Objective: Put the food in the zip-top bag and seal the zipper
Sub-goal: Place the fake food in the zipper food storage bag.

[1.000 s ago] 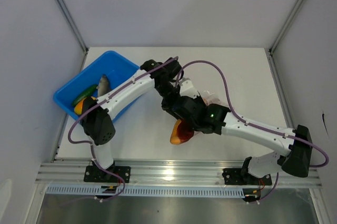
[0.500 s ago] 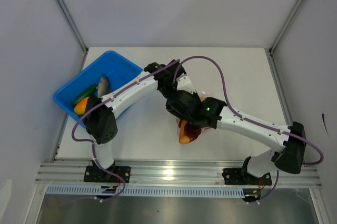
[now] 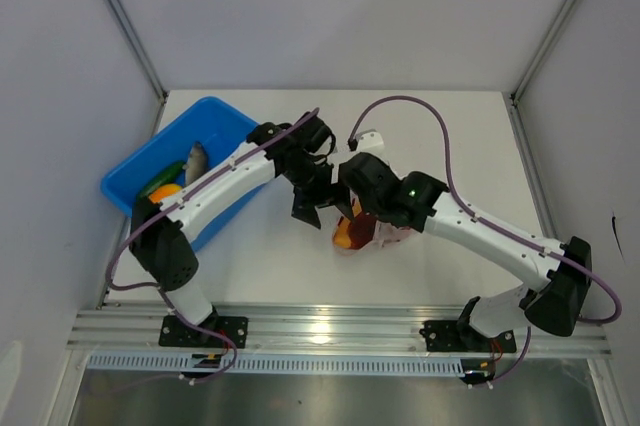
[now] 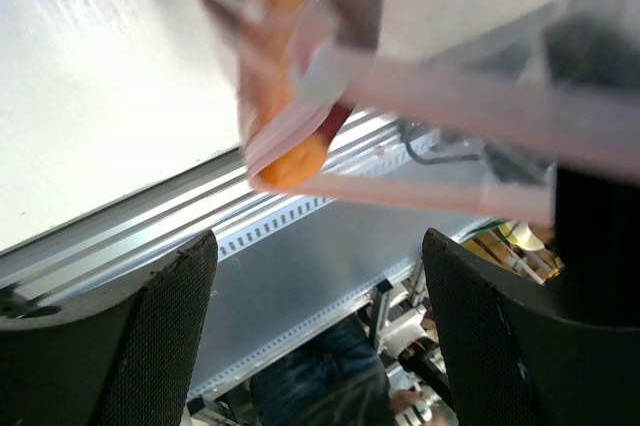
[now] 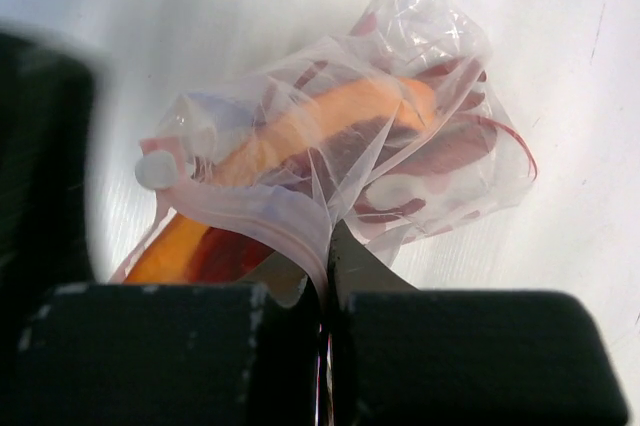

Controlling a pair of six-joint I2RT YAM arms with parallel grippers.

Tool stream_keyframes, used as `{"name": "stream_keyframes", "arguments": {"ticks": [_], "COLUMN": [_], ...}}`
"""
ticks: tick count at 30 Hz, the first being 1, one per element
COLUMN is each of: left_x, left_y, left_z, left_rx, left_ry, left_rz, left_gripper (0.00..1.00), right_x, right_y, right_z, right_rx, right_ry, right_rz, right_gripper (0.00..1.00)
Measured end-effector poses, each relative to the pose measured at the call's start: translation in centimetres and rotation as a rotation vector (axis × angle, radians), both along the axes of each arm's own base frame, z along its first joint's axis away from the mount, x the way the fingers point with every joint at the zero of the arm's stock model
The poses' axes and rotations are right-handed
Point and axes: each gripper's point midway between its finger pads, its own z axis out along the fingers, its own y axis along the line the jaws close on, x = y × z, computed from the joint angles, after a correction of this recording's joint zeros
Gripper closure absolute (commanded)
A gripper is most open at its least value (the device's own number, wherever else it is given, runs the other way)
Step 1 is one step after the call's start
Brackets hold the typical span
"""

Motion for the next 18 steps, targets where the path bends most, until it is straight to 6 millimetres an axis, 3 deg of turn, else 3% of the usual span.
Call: {"name": "stream_keyframes", "arguments": {"ticks": [5, 10, 18], "left_x": [-1.2, -1.8, -1.9], "left_y": [1.9, 2.9, 2.1], "left_z": [1.2, 2.1, 0.9], "left_rx": [-0.006, -0.039, -0.141], "left_ry": [-0.073, -0.149, -0.150], "left_rz": [0.007, -0.002, 0.048], "left_gripper": [0.20, 0.32, 0.46], "right_x": [0.6, 1.1, 1.6], "right_y": [-1.0, -2.1, -1.6], "right_z": [0.3, 0.9, 3.7], "right_rx": [0.030, 0.063, 0.211], "right_ry": [0.007, 0.025, 0.054], "right_rz": [-0.039, -0.087, -0.130], "right_gripper": [1.00, 1.00, 1.00]}}
